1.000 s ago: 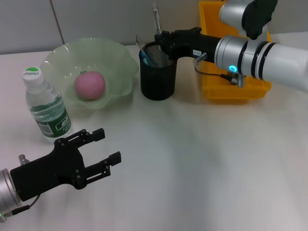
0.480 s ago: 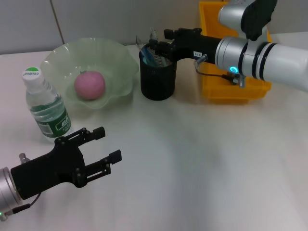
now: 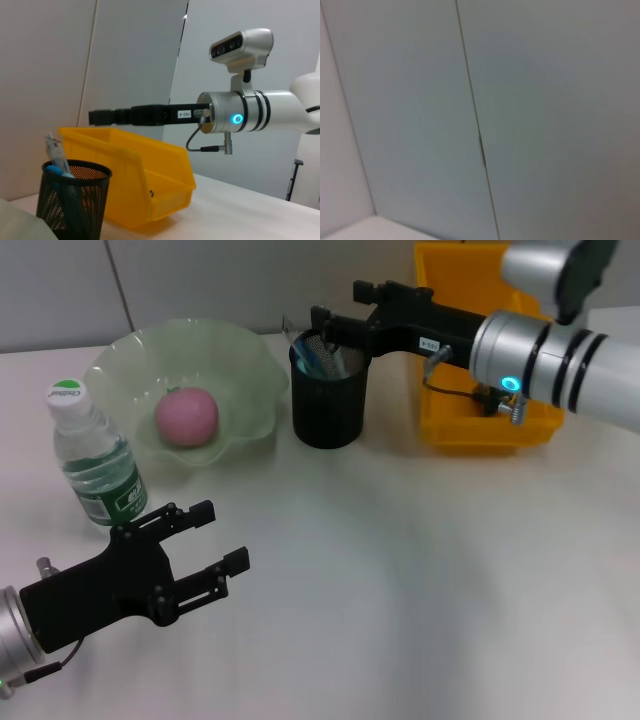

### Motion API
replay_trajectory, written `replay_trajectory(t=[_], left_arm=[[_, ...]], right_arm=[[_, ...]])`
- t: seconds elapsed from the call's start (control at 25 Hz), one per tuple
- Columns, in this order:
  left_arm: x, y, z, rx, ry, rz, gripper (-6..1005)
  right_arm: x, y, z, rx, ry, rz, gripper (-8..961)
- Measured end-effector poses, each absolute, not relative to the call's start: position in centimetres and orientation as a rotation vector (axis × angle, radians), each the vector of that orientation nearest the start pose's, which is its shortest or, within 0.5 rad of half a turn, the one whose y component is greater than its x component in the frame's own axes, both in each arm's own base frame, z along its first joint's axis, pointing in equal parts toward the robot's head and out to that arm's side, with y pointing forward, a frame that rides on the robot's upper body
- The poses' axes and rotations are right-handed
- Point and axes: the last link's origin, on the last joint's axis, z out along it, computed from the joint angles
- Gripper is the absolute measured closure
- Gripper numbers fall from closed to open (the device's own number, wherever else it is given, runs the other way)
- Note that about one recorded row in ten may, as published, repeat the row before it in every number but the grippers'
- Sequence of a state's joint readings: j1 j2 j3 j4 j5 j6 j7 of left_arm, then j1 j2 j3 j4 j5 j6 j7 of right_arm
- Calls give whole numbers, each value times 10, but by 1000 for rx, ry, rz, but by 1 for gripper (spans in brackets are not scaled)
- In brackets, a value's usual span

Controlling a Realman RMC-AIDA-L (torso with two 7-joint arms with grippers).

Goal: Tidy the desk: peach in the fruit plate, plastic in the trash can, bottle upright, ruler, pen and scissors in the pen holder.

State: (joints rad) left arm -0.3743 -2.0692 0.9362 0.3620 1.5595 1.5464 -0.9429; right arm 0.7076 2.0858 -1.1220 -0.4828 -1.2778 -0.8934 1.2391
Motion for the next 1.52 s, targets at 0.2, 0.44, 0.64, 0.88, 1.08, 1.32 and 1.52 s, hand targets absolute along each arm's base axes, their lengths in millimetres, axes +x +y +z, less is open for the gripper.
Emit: replay_trajectory(t=[0.2,0.44,0.64,0.88,1.08,1.32,1.52], left_arm=[[-285,270,-39,-2590,-487,-980,250],[-281,267,-37,-2619,-467,-1011,250],[-281,265,-38,-2648,-482,-1009,250],[-276,269,-39,-2678,-531,-1020,250],[-272,274,-46,-2780,-570,-943,250],[-270,280,-43,-2814,-584,-905,250],[-269,283,-38,-2818,-584,-904,250]], right_arm=[[204,408,-19,-2297,638,950,195],[223,369,-11,-2392,754,1084,179],[244,337,-5,-2525,799,1059,179],[270,301,-4,-2736,779,899,179],[283,290,-6,-2820,787,779,179],[290,288,-2,-2811,797,749,179],[291,286,-1,-2811,789,752,179]])
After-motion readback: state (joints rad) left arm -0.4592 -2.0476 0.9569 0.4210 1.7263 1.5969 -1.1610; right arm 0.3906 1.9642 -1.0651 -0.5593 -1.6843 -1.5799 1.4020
